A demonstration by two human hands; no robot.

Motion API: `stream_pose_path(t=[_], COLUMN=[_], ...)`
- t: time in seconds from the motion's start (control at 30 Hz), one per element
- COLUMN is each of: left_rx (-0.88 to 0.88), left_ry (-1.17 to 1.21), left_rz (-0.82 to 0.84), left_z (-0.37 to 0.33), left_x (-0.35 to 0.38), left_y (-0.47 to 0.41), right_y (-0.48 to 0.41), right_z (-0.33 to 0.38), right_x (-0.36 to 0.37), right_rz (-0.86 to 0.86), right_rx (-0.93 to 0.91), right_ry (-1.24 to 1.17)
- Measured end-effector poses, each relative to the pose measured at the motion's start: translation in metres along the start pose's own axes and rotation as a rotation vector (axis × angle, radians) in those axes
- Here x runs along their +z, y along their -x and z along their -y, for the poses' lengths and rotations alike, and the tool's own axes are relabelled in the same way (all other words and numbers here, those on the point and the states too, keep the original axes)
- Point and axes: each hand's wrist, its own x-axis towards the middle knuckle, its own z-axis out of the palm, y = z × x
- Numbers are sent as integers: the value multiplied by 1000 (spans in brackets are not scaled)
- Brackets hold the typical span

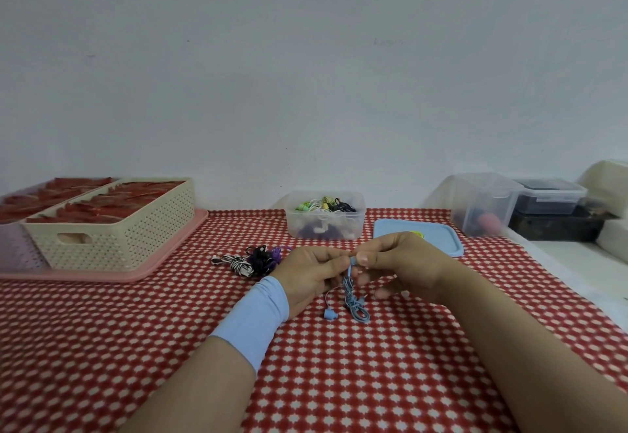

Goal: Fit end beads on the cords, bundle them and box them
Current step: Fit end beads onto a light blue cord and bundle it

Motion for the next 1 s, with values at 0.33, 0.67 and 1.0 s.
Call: stream_pose_path(t=[0.33,0.67,1.0], left_rx=[7,-21,9], left_ry=[37,19,14], left_rz=[-146,-150,-102], left_z=[3,4,3], left_x=[3,1,3], left_y=[-10,-10,-7], right_y=[-6,-4,3], right_z=[-5,-3,1], right_x=[11,6,2], right_rz=[-212,-222,-124], right_rx=[-208,-270,-198], right_ry=[-8,192,79])
